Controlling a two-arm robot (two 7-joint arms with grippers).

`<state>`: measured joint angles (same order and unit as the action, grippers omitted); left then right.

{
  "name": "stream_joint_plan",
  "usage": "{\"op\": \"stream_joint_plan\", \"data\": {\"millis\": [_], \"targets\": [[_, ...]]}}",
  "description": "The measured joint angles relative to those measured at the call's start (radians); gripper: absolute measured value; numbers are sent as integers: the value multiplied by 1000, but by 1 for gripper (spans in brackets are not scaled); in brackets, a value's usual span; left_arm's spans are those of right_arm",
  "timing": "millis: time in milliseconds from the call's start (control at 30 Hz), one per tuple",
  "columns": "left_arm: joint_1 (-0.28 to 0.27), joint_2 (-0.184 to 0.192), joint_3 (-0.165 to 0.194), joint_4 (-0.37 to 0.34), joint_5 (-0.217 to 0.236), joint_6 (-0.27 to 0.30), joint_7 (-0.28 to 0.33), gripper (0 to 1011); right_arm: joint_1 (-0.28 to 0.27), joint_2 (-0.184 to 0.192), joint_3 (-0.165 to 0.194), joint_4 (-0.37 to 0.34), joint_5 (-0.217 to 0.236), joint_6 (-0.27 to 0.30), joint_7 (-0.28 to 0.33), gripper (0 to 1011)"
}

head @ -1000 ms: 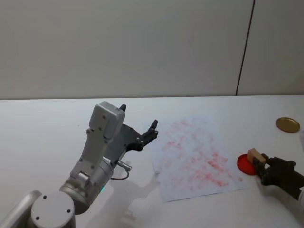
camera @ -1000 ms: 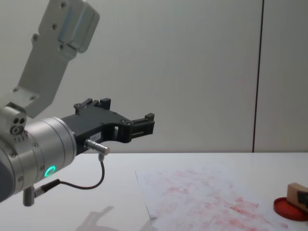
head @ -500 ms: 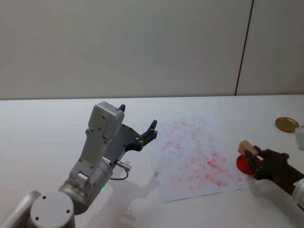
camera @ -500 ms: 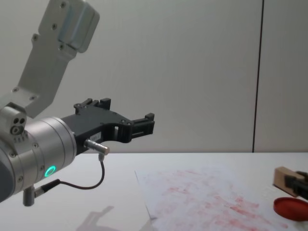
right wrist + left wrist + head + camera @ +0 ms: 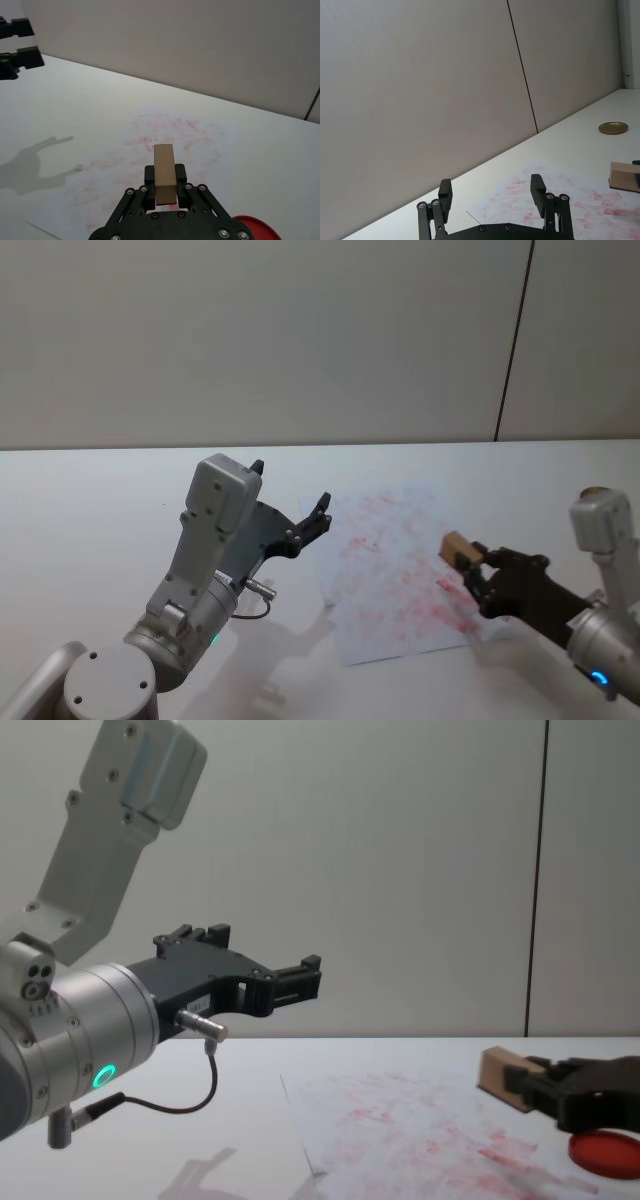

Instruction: Use the one hand to pick up the stamp and affix it onto the A4 paper.

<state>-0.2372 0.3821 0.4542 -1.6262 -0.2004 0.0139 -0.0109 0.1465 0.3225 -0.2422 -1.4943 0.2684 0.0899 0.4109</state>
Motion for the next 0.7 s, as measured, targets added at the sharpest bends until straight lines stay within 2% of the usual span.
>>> {"op": "stream_joint_plan", "data": {"millis": [333, 700], "targets": [[0, 0, 0, 0, 0, 0, 0, 993, 18, -38, -39, 11, -18, 32, 38, 218], [0, 0, 0, 0, 0, 0, 0, 993, 24, -57, -67, 34, -39, 59, 60, 218]]}}
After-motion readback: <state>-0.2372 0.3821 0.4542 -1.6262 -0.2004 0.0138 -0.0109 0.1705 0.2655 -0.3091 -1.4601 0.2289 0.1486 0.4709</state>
